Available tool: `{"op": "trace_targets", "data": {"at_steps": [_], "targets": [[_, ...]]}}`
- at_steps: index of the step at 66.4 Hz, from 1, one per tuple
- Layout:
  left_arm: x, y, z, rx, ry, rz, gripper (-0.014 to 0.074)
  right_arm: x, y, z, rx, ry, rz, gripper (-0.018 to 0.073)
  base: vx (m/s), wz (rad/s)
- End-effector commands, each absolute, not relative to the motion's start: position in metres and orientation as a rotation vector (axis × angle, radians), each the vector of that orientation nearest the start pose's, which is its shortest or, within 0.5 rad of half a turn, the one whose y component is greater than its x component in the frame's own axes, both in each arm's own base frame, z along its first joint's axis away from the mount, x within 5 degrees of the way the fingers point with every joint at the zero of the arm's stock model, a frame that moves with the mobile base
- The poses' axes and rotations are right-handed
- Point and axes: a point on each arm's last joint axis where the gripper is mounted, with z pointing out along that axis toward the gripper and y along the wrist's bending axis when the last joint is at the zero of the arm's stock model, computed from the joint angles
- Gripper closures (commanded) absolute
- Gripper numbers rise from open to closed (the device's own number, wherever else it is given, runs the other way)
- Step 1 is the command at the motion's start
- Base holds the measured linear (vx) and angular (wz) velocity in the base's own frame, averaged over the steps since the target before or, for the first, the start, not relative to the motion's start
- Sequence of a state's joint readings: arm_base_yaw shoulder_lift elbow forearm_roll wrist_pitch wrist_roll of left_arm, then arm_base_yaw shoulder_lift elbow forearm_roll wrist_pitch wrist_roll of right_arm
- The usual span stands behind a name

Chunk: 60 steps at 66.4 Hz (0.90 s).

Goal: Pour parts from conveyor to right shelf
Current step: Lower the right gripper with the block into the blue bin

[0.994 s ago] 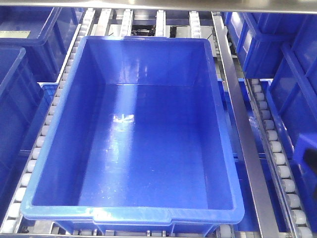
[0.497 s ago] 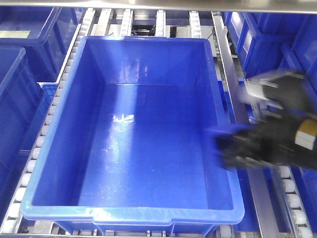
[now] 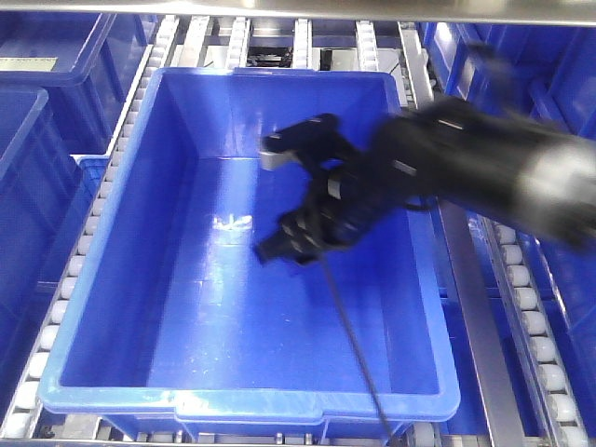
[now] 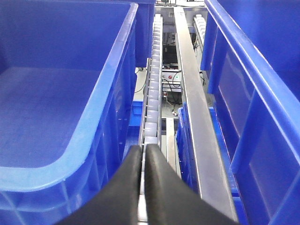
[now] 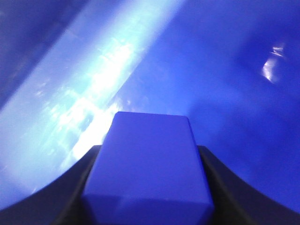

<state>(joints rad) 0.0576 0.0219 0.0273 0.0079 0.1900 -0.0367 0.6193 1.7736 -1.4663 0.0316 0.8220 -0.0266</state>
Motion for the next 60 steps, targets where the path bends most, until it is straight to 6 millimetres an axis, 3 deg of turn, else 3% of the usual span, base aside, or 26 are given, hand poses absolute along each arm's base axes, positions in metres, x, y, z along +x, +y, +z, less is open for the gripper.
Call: {"op": "trace_targets", "data": {"at_steps": [1, 13, 27, 42, 52, 60], "targets": [[0.059, 0.003, 0.198, -0.083, 1.644, 0.008, 0.0603, 0.333, 0.238, 0.303, -0.814, 2.457, 0.24, 0.0564, 0.0, 0.0], [0.059, 0.003, 0.198, -0.083, 1.644, 0.008, 0.0603, 0.364, 0.258, 0.287, -0.87, 2.53, 0.197, 0.0564, 0.0, 0.0], [0.059, 0.003, 0.198, -0.083, 1.644, 0.008, 0.0603, 0.387, 0.27, 0.256, -0.919, 2.618, 0.103, 0.0564, 0.0, 0.0], [0.059, 0.003, 0.198, -0.083, 1.644, 0.008, 0.0603, 0.393, 0.275, 0.235, -0.929, 2.66, 0.101, 0.0564, 0.0, 0.0], [0.059, 0.003, 0.198, -0.083, 1.644, 0.008, 0.0603, 0.394, 0.274, 0.232, -0.93, 2.666, 0.099, 0.0554, 0.0, 0.0], [0.059, 0.003, 0.198, -0.083, 1.644, 0.008, 0.0603, 0.394, 0.274, 0.232, -0.93, 2.667, 0.099, 0.0492, 0.0, 0.0]]}}
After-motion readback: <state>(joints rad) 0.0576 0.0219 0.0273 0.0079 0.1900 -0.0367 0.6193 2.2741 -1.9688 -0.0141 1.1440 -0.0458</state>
